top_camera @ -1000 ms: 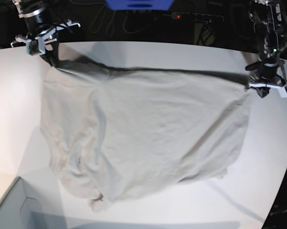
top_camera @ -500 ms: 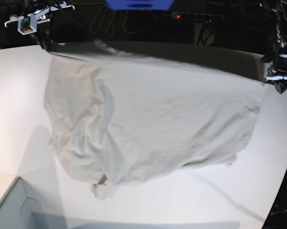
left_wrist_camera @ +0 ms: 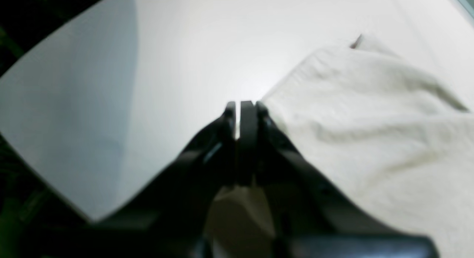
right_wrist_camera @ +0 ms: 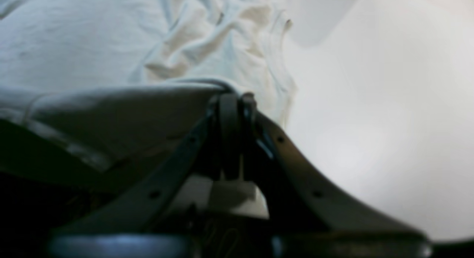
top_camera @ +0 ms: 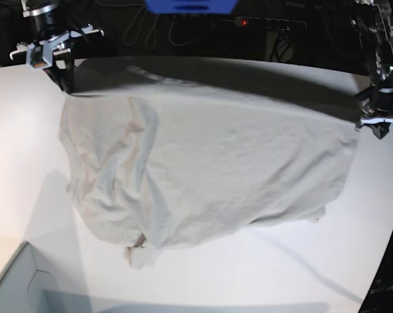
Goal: Layout the t-shirt on the table in an organized manner, then fold the t-shirt properly
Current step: 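Lay the shirt flat by drawing both grippers back across the table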
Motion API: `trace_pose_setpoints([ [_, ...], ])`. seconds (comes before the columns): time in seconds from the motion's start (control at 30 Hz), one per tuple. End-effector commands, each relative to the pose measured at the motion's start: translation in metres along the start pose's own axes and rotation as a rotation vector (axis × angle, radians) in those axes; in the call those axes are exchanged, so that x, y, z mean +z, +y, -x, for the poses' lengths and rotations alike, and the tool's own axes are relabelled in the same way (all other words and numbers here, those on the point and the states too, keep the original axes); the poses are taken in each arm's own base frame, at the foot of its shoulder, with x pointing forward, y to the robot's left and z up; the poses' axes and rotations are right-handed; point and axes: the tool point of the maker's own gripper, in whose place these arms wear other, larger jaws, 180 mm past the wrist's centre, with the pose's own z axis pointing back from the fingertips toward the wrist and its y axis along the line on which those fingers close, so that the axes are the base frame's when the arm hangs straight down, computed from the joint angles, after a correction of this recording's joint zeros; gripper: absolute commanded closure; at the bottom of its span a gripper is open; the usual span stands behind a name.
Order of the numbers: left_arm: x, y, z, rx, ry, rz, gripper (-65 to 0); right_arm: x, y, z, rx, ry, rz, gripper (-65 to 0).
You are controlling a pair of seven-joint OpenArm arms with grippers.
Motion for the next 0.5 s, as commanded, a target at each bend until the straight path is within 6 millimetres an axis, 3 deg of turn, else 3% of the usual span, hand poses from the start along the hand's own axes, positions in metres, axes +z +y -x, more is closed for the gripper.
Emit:
trace_pose_setpoints([
  [0.0, -0.006, -0.003, -0.018, -0.002, -0.053, 0.006, -0.1, -0.004, 0.002, -0.012, -0.007, -0.056, -0.023, 0.0],
  [0.13, -0.024, -0.007, -0.02, 0.034, -0.051, 0.0, -0.1, -0.04, 0.003, -0.026, -0.031, -0.132, -0.058, 0.0],
  [0.23, -0.037, -0.022, -0.017, 0.034, -0.032, 0.028, -0.2, -0.065, 0.003, -0.034, -0.06, -0.175, -0.091, 0.0],
  [0.47, -0.064, -0.05, -0.019, -0.048, 0.004, 0.092, -0.2, -0.122, -0.026, -0.029, -0.032, -0.082, -0.086, 0.0],
])
